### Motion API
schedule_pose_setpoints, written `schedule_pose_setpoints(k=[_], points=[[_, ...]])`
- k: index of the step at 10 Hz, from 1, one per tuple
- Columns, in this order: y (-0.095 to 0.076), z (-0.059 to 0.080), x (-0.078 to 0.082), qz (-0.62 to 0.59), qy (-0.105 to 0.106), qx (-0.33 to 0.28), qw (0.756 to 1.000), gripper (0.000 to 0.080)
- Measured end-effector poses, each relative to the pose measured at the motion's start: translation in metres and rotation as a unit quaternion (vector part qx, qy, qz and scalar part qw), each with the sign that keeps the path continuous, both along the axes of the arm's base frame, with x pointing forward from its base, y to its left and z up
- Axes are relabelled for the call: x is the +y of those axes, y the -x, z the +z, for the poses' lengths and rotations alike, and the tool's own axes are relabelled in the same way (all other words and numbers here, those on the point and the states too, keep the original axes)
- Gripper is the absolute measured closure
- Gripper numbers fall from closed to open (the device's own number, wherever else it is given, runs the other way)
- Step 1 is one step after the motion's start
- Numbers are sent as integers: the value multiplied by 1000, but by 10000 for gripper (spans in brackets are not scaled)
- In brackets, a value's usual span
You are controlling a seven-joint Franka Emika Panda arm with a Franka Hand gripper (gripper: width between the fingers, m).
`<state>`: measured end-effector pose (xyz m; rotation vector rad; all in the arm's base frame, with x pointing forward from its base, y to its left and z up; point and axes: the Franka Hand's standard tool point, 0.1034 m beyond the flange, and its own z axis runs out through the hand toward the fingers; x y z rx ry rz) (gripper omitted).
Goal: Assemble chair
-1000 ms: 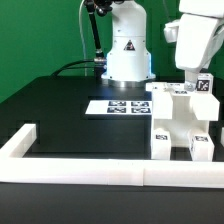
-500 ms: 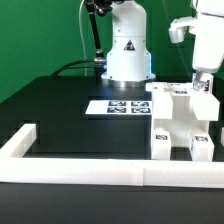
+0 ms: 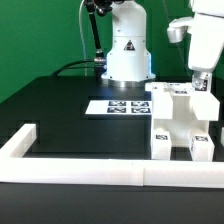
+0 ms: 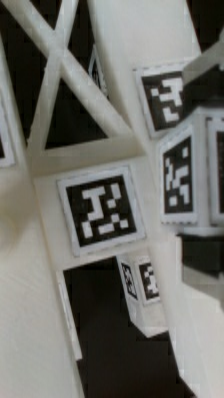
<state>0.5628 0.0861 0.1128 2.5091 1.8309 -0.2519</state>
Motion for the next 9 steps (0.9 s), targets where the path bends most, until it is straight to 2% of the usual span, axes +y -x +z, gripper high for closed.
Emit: schedule_pose_setpoints(k=[2,5,8,9], points=[[0,0,-4,-88,9,-8,996,511],[-1,0,-6,-227,25,-24,973,511],[0,1,-6,-374,41,-37,926,511],[0,1,-6,-430,45,-39,901,511]])
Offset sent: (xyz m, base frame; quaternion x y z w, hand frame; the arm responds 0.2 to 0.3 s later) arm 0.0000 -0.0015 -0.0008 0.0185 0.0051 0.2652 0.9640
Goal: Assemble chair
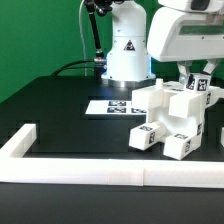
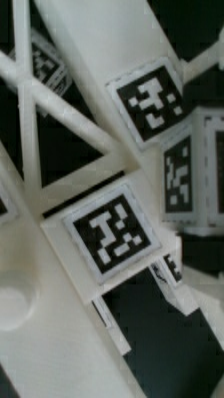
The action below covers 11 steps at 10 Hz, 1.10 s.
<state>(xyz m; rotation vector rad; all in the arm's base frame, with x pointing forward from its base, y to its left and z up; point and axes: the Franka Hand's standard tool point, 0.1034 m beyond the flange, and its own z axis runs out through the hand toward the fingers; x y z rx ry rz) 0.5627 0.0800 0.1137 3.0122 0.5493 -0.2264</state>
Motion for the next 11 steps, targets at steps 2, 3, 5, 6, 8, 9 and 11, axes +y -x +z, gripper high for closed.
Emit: schedule_pose_setpoints(k=[2,3,5,6,8,9,11], points=[[0,0,0,-10,2,-1,1000,422],[0,0,-1,11,2,0,1000,285],[0,0,-1,35,0,3,999,178],[-1,0,-5,76,-6,7,997,159],[-2,0,-11,152,-17,15,988,151],[-2,0,-13,192,-22,19,981,151],[-3,0,-19,264,-31,27,964,150]])
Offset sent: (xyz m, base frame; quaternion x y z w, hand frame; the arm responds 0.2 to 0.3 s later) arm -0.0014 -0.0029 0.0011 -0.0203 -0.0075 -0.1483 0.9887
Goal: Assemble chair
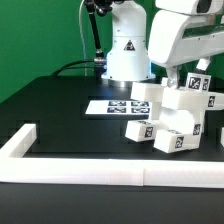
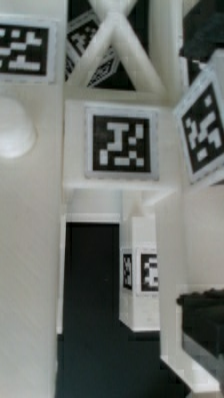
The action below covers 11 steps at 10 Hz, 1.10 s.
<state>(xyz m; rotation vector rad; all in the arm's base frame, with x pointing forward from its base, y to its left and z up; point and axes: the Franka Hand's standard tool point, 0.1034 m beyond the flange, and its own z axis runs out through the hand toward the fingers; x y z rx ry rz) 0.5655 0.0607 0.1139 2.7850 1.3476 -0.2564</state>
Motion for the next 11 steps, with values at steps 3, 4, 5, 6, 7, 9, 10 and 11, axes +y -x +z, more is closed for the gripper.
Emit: schedule_pose_setpoints(k=[3,4,5,6,7,9,10,11], points=[[-1,-1,-15,101,-12,13,995,150],[-1,-3,-20,126,-16,18,992,150],[-1,-6,-25,175,-22,26,984,150],[-1,-9,-29,209,-27,32,977,150],[-2,-10,-32,226,-30,32,973,150],[-6,-8,-35,224,-29,30,974,150],[-6,-6,-34,221,-29,28,974,150],[-8,-3,-34,218,-28,25,975,150]])
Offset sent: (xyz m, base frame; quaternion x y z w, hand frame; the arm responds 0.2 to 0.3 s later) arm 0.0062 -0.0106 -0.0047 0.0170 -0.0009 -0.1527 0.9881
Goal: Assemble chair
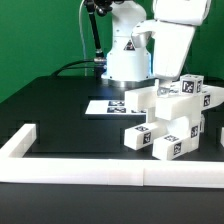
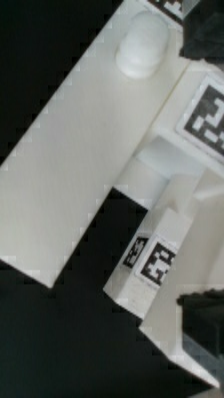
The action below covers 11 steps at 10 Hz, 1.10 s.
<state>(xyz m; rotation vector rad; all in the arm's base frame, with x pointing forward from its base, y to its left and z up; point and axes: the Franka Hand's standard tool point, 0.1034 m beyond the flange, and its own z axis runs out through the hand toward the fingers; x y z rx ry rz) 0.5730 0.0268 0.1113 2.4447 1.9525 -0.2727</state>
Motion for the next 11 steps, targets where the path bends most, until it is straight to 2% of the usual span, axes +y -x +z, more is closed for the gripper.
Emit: schedule_pose_setpoints(k=[4,7,9,11], points=[[-4,24,6,-50,6,-24,998,150],[-3,21,4,-38,5,-21,999,150],[-11,24,9,31,-6,-36,999,150],[-24,29,6,208,-13,-20,978,150]])
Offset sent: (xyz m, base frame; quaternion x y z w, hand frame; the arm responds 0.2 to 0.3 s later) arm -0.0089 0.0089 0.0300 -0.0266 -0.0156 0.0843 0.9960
